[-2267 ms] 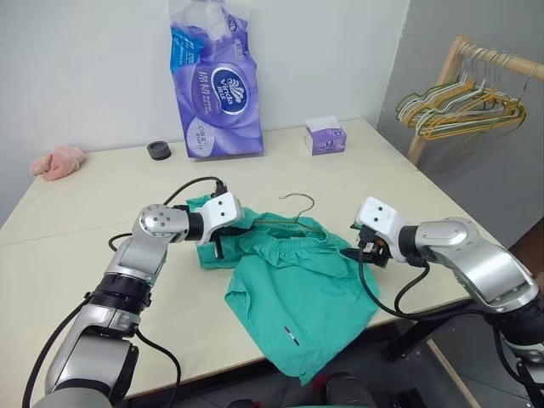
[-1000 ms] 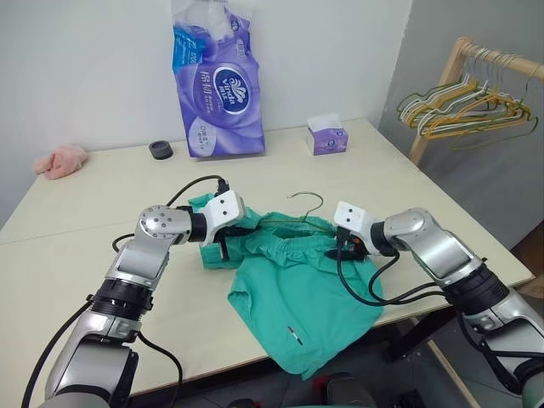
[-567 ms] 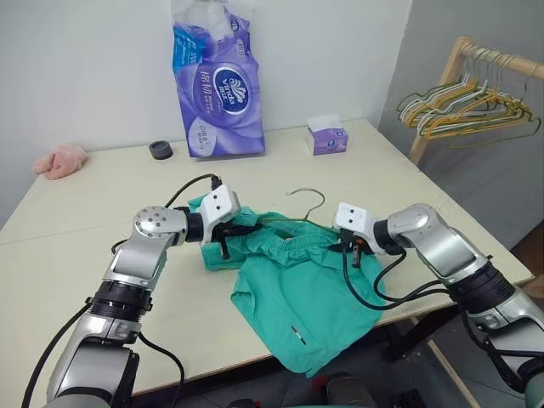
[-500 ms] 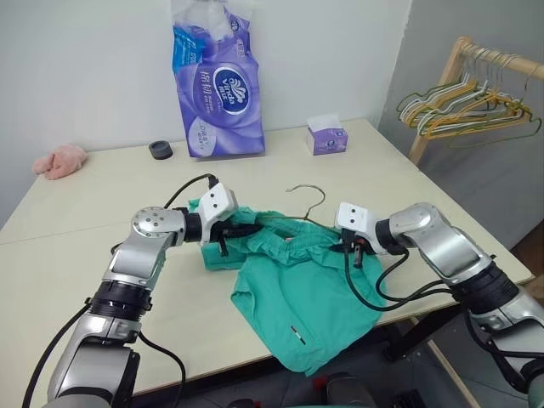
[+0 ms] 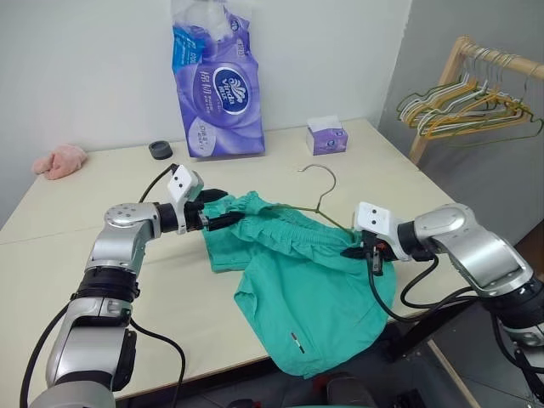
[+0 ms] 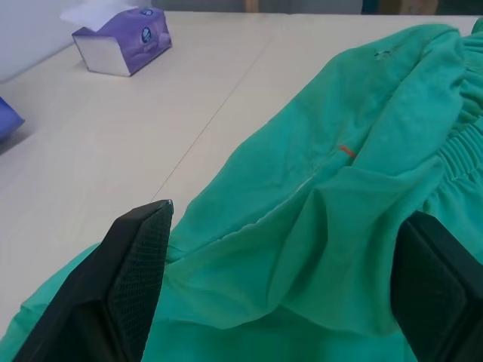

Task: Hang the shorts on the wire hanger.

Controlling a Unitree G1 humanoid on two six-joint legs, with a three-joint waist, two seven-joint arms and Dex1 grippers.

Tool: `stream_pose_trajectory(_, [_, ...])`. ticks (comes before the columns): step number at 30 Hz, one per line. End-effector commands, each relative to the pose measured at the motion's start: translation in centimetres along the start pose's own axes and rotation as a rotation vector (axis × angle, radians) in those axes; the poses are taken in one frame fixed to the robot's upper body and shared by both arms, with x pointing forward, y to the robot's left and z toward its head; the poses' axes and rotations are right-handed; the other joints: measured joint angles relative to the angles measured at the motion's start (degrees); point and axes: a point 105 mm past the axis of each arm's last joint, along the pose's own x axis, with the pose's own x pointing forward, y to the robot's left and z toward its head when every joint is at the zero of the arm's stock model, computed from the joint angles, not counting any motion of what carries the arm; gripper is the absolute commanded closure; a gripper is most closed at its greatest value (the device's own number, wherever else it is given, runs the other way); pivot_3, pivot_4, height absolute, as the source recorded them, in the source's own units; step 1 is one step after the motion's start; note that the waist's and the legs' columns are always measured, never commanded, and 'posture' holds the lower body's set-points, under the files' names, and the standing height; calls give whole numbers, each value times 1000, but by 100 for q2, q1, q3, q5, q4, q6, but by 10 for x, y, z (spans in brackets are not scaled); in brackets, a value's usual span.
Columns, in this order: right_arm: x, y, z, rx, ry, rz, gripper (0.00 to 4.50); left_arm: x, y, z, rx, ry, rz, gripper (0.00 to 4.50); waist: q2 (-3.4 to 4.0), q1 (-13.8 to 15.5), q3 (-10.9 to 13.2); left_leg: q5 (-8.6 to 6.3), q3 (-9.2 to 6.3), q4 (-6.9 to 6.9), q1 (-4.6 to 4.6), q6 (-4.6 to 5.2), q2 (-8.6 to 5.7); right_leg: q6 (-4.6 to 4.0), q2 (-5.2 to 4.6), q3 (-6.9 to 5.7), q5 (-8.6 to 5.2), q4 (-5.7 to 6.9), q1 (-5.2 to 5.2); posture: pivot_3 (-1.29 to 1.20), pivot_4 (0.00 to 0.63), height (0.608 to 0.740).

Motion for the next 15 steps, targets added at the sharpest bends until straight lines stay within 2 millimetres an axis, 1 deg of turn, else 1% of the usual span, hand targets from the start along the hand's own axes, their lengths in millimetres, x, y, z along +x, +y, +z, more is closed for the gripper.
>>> stream_pose_trajectory(1, [-17, -10, -3, 24, 11, -61, 4500, -16, 10, 28, -36, -97, 39, 402, 0, -10, 0, 0, 0, 0, 0, 0, 0, 0, 0, 0, 0, 0, 0, -251, 0, 740])
stream_pose_trajectory(4, [-19, -11, -2, 34, 6, -63, 4500, -16, -1, 34, -86, -119, -31, 402, 0, -41, 0, 0, 0, -1, -1, 1, 0, 0, 0, 0, 0, 1, -2, -252, 0, 740])
stream_pose_trajectory(5, [-21, -13, -4, 28, 15, -75, 4500, -16, -11, 40, -119, -127, -103, 212, 0, -60, 0, 0, 0, -2, -1, 1, 1, 0, 0, 0, 0, 0, -2, -251, 0, 740])
stream_pose_trajectory(6, [-23, -17, -7, 7, 29, -94, 4500, -16, -20, 48, -152, -143, -165, 8, 0, -71, 0, 0, 1, -2, -1, 1, 1, 0, 0, 0, 0, 0, -2, -248, 0, 740])
stream_pose_trajectory(8, [-28, -22, -10, -61, 59, -128, 4500, -15, -35, 58, -175, -153, -243, 8, 0, -70, 0, -1, 0, -2, -2, 1, -1, 1, -1, 0, -1, 0, 0, -243, 0, 740])
stream_pose_trajectory(9, [-30, -24, -11, -98, 70, -137, 4500, -14, -37, 60, -169, -156, -248, 8, 0, -68, 0, -1, 0, -2, -2, 1, -2, 1, -3, 0, -1, 0, 1, -243, 0, 740])
stream_pose_trajectory(12, [-34, -23, -11, -139, 73, -133, 4500, -11, -29, 64, -150, -174, -185, 8, 1, -78, 0, 0, 4, -2, 2, 1, -4, 1, -6, 0, -1, -1, 3, -241, 0, 740])
stream_pose_trajectory(15, [-43, -18, -6, -87, 35, -112, 4500, -13, 9, 52, -54, -143, 63, 8, 0, -90, 0, 1, 2, -2, 2, -1, 0, 1, -2, -1, -1, -2, 4, -242, 0, 740])
